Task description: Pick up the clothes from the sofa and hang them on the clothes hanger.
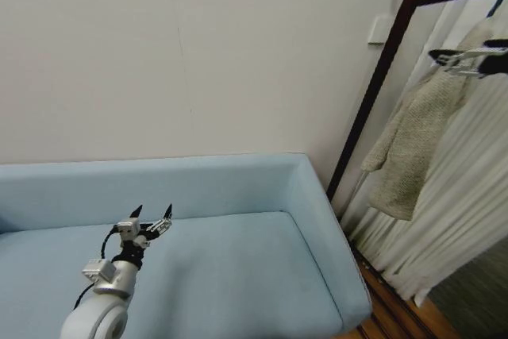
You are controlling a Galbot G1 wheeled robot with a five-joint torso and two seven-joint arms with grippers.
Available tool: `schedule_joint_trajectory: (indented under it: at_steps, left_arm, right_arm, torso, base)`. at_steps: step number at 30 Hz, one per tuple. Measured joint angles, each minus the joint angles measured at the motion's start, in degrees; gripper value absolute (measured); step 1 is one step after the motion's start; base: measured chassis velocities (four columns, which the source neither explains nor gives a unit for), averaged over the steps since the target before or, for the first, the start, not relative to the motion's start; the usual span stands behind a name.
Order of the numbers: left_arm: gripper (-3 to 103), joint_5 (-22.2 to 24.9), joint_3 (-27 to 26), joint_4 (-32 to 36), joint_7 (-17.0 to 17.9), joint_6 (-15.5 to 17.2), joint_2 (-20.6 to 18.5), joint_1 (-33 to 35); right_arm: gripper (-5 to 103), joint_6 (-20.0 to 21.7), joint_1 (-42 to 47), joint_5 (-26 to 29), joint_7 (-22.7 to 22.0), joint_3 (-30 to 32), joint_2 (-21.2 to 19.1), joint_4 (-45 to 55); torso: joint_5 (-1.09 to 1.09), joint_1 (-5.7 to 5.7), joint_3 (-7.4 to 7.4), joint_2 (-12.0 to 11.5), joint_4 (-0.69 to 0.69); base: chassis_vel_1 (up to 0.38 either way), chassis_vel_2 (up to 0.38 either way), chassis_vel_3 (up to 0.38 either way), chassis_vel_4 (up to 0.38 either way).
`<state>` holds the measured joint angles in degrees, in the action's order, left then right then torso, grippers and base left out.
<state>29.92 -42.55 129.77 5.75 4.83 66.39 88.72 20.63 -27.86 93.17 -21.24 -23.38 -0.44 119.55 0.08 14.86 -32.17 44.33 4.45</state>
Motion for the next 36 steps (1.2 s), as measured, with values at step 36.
schedule_joint_trajectory:
  at_steps: [36]
  left_arm:
    - [100,-20.6,5.1,-3.6,0.2,-15.1,13.0,10.9]
  right_arm:
    - [100,-30.1,103.9,-63.3,10.2,45.7,41.7,-1.8]
  torso:
    - [0.02,0.0,0.02,0.0,0.03]
  base:
    - [0.0,0.0,0.0,0.0]
